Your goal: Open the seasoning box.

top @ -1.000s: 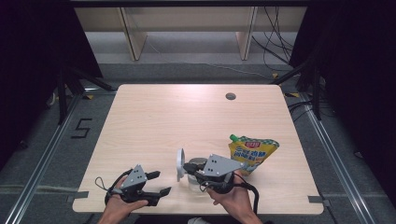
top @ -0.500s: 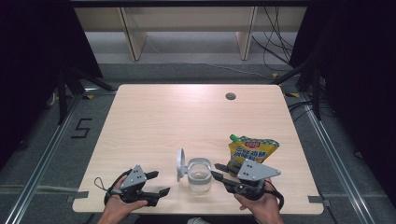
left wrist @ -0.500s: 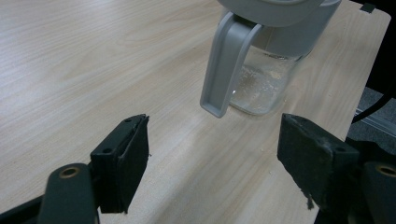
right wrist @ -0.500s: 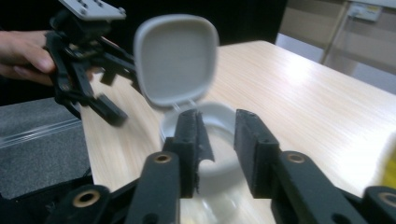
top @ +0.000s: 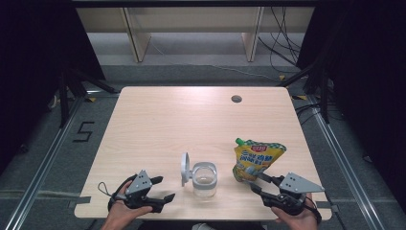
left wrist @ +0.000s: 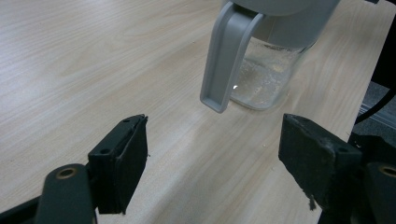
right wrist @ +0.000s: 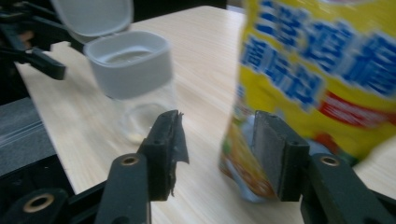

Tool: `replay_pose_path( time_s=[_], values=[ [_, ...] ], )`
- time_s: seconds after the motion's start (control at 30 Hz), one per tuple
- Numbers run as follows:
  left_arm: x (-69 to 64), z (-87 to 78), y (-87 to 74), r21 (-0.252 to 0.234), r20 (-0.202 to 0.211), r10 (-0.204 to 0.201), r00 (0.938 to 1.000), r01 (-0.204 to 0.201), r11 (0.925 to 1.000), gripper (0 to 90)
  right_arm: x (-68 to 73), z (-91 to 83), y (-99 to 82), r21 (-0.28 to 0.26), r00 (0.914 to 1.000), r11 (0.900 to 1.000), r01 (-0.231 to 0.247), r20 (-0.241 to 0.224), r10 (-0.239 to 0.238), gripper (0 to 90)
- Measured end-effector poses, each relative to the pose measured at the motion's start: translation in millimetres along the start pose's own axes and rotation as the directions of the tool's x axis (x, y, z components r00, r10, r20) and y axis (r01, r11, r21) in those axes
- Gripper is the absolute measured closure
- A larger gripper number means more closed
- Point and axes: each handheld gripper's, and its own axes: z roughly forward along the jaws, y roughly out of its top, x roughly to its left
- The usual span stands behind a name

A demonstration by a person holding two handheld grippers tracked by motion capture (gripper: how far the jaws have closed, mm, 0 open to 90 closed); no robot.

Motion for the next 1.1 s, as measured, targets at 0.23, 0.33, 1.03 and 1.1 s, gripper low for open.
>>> replay_pose_path(
  time_s=[0.23, 0.33, 1.03, 1.1],
  values=[
    [1.0, 2.0, -0.5, 0.025, 0.002, 0.011, 0.9999, -0.011, 0.9996, 23.5, -16.1, 1.8, -11.5, 0.036, 0.9958, 0.9960, -0.082, 0.044, 0.080, 41.5],
    [1.1, 1.3, -0.1, 0.025, 0.002, 0.007, 1.0000, -0.007, 0.9997, 23.5, -27.2, 0.5, -15.6, 0.040, 0.9937, 0.9960, -0.080, 0.082, 0.076, 35.9],
    [0.4, 5.5, 1.7, 0.022, 0.007, -0.013, 0.9999, 0.013, 0.9997, 23.5, -59.2, 22.4, -22.5, 0.014, 0.9954, 0.9989, -0.045, 0.086, 0.043, 16.3],
    [1.5, 5.4, 1.5, 0.027, 0.006, -0.004, 1.0000, 0.004, 0.9996, 23.6, -59.2, 25.4, -22.8, 0.010, 0.9970, 0.9991, -0.041, 0.066, 0.040, 16.1]
  ],
)
